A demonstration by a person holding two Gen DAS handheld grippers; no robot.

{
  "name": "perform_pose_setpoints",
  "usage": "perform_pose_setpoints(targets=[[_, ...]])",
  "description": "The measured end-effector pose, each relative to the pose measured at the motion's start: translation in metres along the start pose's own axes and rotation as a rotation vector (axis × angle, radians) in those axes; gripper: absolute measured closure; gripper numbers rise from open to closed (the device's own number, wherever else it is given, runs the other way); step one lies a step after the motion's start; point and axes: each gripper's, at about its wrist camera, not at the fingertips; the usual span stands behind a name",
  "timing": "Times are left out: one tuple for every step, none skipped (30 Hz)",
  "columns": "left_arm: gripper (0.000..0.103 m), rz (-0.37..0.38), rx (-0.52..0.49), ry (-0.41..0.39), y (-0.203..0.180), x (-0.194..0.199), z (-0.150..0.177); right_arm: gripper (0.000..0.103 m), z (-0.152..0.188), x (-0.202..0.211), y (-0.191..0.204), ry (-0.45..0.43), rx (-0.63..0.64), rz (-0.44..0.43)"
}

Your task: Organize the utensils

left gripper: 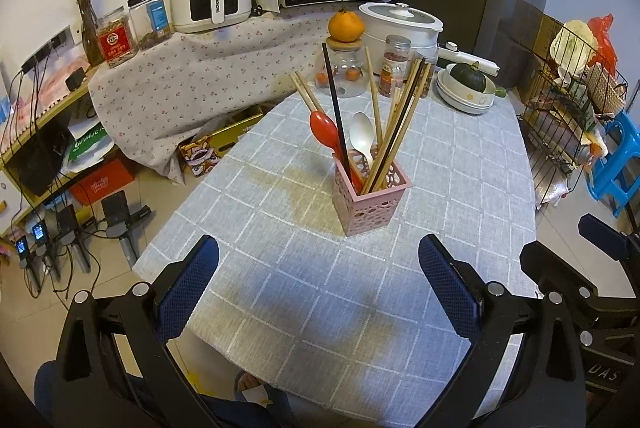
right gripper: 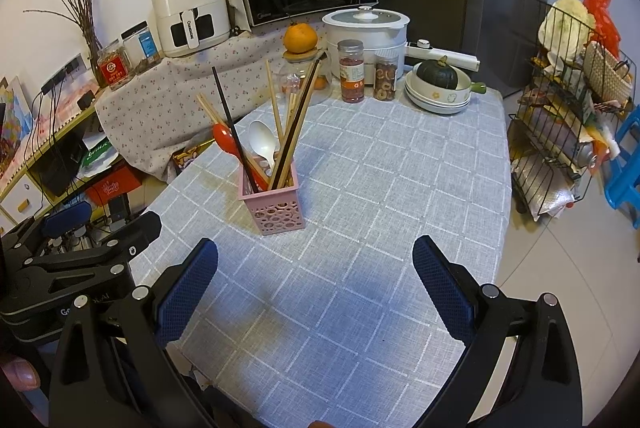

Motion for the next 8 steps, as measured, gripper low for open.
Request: perform_pose_setpoints(targets=[[0.007, 0.001, 0.0, 0.001, -0.0001, 0.0, -0.0001, 0.008, 0.0003, 0.0002, -0.0004, 0.001, -0.002, 0.0], [0.007, 0.0, 0.002, 0.001, 0.0, 0.0, -0.0002, 0.008, 0.0003, 0.0002, -0.0003, 0.001, -0.003, 0.0], [0.007, 0.002, 0.001, 0.0, 0.0003, 0.0, -0.0002, 0.008, 0.0003, 0.0004, -0.0002, 0.001, -0.005, -0.001], [0.007, 0.002, 0.0, 0.001, 0.0004, -0.0001, -0.0002, 0.008, 0.0003, 0.001, -0.0001, 0.001, -0.006, -0.002], [0.007, 0.001, 0.001, 0.001, 0.0001, 0.0002, 0.0, 0.008, 0.0001, 0.0011, 0.0003, 0.002, -0.006, -0.001], [0.007, 0.001, 0.002, 0.001, -0.0003, 0.0009, 0.0006, 0.008, 0.0, 0.001, -0.0003, 0.002, -0.005, -0.001], [0.007, 0.004, 0.0, 0.002, 0.0, 0.0005, 0.0003, 0.008, -0.0001, 0.0011, 0.0004, 0.002, -0.004, -0.002], [0.007, 0.005, 0.001, 0.003, -0.0002, 0.0006, 0.0004, 0.008, -0.0001, 0.0011, 0.0001, 0.003, -0.005, -0.002]])
Point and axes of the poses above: each gripper's, at about its wrist camera, not at the fingertips, and x roughly against the way its jaws point, y to its left, z to its underside, and after that the axes turned 15 degrees about -z, right-handed
